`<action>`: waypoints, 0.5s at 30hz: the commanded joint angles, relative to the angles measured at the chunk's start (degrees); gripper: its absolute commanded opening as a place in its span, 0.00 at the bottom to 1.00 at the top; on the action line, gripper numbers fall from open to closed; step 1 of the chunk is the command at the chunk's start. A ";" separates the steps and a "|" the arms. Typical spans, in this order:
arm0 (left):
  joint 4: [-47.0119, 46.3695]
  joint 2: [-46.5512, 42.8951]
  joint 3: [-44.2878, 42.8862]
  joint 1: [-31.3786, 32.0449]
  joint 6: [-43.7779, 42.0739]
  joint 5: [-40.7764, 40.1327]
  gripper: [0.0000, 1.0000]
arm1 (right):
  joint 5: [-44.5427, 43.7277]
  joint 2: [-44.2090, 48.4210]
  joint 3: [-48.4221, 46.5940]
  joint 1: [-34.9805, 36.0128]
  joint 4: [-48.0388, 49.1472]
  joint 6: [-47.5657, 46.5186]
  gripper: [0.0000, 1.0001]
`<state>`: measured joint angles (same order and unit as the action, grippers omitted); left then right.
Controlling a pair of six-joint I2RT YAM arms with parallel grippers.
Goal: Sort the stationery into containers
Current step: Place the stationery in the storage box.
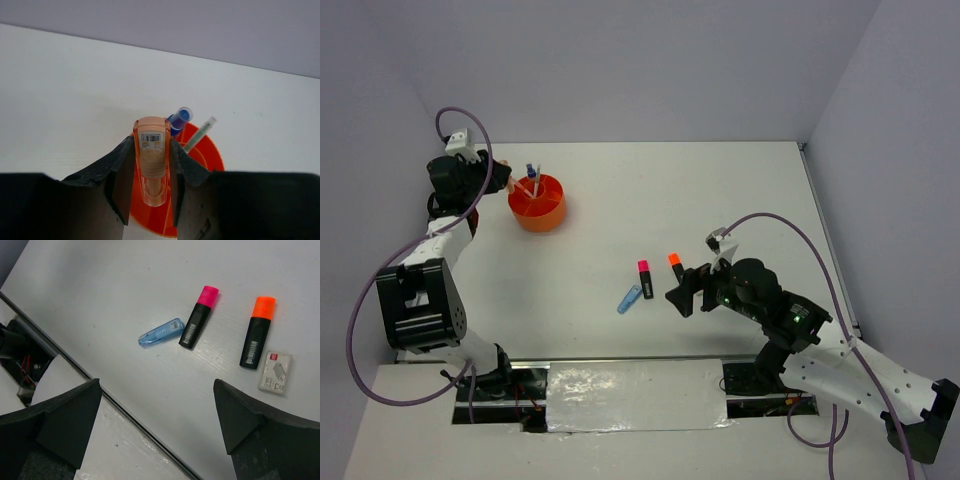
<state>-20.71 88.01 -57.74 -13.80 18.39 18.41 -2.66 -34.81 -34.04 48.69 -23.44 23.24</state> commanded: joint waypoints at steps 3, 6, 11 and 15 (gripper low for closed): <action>-10.75 1.81 0.78 -0.26 2.52 9.80 0.05 | 1.07 -0.52 -0.50 -0.35 2.17 -1.80 1.00; -12.42 2.43 2.19 -0.26 3.58 8.75 0.06 | 1.07 -0.79 -0.67 -0.26 2.00 -1.80 1.00; -12.86 3.14 3.24 -0.79 3.67 6.72 0.06 | 1.78 -0.88 -1.73 -0.35 1.38 -2.06 1.00; -13.30 2.61 4.47 -1.58 4.11 5.85 0.06 | 1.78 -0.61 -1.82 -0.26 1.29 -2.06 1.00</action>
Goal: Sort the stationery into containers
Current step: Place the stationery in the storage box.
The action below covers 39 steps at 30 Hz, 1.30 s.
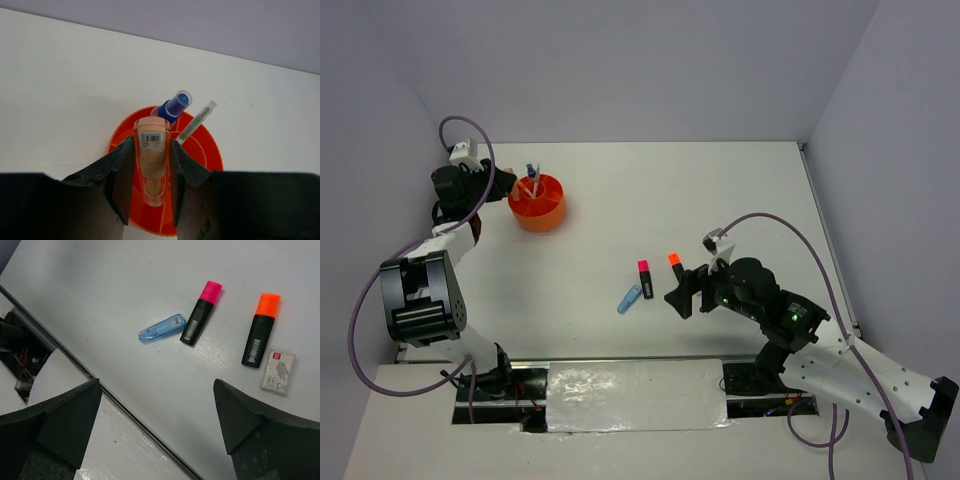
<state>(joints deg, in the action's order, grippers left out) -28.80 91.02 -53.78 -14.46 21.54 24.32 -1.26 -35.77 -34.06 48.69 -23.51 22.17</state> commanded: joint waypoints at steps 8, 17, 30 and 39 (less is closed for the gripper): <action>-5.92 1.26 0.87 -1.19 1.66 0.20 0.07 | 0.99 -0.35 -1.44 -0.35 2.06 -0.47 1.00; -6.88 2.67 1.22 -1.19 2.45 -0.06 0.12 | 0.99 -0.09 -1.71 -0.26 1.89 -0.20 1.00; -5.39 3.72 2.10 -1.19 1.75 -2.08 0.21 | 2.14 1.58 -1.62 -0.35 0.92 -0.03 1.00; -3.20 3.20 2.36 -1.19 1.31 -4.98 0.56 | 2.57 2.28 -1.80 -0.26 0.57 -0.29 1.00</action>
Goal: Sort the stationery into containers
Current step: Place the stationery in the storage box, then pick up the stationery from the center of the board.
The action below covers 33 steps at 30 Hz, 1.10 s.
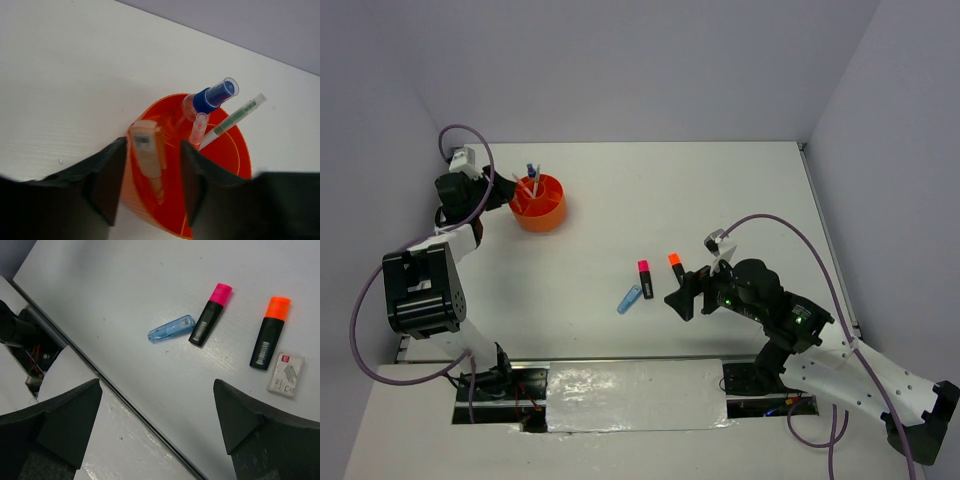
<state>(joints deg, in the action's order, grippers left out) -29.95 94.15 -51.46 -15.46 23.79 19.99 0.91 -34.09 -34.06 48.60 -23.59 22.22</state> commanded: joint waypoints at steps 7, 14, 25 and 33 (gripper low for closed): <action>-1.95 -2.82 0.05 -0.18 0.98 -1.79 0.72 | 0.32 0.51 -1.80 -0.26 0.83 -0.25 1.00; 10.14 -19.24 -5.46 6.83 0.66 -18.99 0.99 | -10.97 -3.00 -2.58 -0.26 -0.22 5.98 1.00; 53.93 -29.12 -20.45 38.19 -0.85 -29.37 0.99 | -29.04 -3.63 -7.07 0.53 -8.58 21.21 1.00; 53.07 -22.08 -7.26 62.03 2.84 -32.46 0.98 | -24.73 -3.62 -8.74 0.44 -12.27 15.93 1.00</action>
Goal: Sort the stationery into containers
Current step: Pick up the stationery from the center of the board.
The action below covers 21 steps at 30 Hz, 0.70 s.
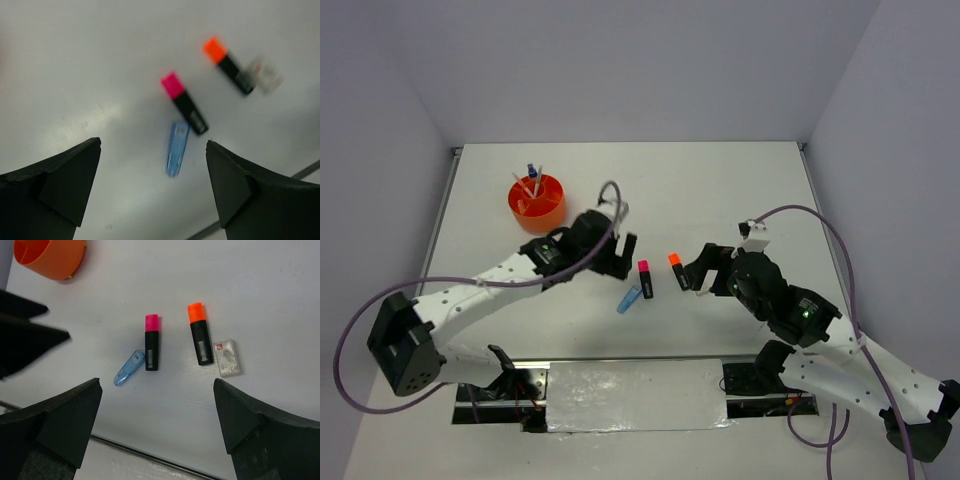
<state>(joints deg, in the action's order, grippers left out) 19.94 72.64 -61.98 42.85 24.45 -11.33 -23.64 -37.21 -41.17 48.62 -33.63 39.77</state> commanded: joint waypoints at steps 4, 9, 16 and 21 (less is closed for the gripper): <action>0.72 5.64 5.72 8.12 1.48 -1.24 0.97 | 3.42 -0.75 0.30 0.33 0.84 -3.55 1.00; -2.18 12.52 5.99 10.85 1.04 -2.82 0.96 | 6.05 -3.39 0.65 0.42 1.90 -4.17 1.00; -4.91 18.84 5.20 10.85 -0.36 -3.43 0.95 | 7.29 -3.31 1.35 0.42 2.95 -5.75 1.00; -6.15 24.02 3.01 10.59 -1.68 -2.73 0.92 | 9.66 -2.08 2.32 0.33 5.24 -7.07 1.00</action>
<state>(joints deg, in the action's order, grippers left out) 16.14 94.24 -56.07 53.63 24.14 -13.67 -15.31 -40.49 -39.70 48.62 -32.23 34.37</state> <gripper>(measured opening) 0.927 0.997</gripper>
